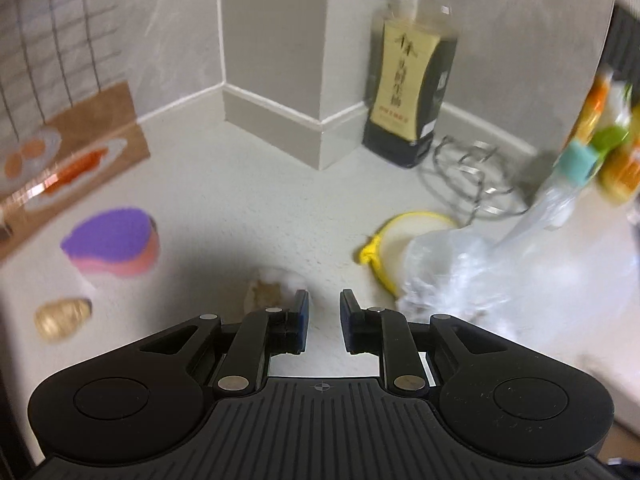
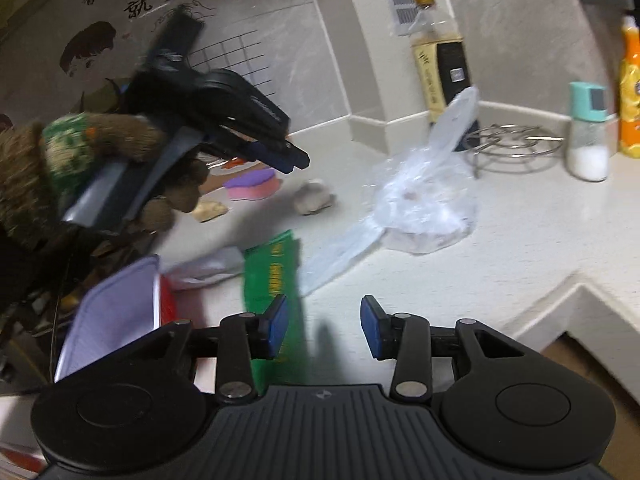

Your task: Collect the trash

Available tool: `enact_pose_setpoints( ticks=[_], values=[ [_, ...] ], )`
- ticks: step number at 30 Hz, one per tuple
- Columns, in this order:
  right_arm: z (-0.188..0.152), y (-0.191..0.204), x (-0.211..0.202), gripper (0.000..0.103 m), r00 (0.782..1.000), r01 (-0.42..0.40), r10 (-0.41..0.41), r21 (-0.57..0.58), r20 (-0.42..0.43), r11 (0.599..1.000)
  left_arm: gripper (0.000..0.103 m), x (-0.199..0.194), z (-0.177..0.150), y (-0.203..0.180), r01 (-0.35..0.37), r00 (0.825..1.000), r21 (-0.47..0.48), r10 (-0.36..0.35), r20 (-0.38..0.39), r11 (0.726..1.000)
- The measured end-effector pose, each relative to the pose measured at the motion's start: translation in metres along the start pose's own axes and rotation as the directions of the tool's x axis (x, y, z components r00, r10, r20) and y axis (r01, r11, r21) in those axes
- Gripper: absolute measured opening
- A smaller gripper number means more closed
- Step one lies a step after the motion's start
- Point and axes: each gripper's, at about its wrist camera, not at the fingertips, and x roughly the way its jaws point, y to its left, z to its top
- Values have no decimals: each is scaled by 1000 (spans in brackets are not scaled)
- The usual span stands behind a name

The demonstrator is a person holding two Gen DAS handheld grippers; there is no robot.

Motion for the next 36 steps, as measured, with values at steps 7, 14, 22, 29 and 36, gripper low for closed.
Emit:
enact_pose_setpoints(
  ticks=[7, 14, 22, 29, 36],
  values=[
    [1, -14, 7, 39, 1000, -7, 7, 5, 10, 1000, 21, 26, -9, -24, -121, 991, 162, 127, -29, 979],
    [-1, -23, 14, 39, 999, -33, 33, 38, 5, 999, 22, 32, -8, -14, 48, 993, 54, -42, -110, 997],
    [-4, -32, 20, 39, 999, -34, 34, 71, -1, 997, 22, 13, 8, -8, -154, 987, 136, 145, 75, 979],
    [-5, -35, 24, 39, 999, -32, 33, 81, -5, 996, 32, 35, -12, -17, -139, 990, 191, 137, 25, 972],
    [-6, -37, 24, 39, 999, -39, 39, 91, -2, 995, 57, 38, -7, -14, -26, 1000, 119, 27, -8, 993]
  ],
)
